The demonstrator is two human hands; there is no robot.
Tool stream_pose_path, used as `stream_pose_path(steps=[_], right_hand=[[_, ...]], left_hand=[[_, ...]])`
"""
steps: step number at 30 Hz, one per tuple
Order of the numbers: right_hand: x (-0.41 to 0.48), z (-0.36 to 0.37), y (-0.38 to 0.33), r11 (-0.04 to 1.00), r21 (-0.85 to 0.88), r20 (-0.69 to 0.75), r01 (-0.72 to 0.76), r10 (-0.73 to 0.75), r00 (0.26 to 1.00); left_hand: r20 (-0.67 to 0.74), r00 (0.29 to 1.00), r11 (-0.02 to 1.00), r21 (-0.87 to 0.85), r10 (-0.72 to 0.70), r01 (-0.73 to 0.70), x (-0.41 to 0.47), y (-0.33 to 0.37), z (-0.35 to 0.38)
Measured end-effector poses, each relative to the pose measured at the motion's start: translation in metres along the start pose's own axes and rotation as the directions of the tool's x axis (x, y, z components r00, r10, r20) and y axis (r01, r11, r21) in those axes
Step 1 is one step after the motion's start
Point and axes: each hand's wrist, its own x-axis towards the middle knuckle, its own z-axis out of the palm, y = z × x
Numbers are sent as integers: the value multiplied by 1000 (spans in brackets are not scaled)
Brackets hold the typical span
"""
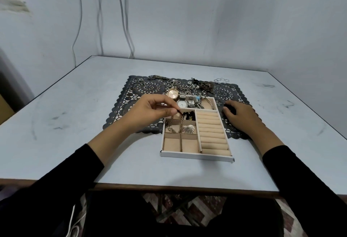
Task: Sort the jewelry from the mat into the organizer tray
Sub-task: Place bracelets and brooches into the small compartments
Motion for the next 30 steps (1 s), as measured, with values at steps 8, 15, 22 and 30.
stream_pose_path(steps=[8,15,22,30], right_hand=[[0,0,0,1000,-4,-4,-2,2,1000],[0,0,0,1000,2,-6,-4,4,1000],[1,1,1,1000,-1,-4,-11,11,1000],[3,2,2,1000,-16,-7,-3,3,1000]], left_hand=[[12,999,987,152,45,-46,-1,-9,-18],[70,994,975,203,83,-96,1,-9,-8],[159,987,972,224,37,-73,3,-11,-10],[212,975,961,275,-73,12,6,-8,-14]])
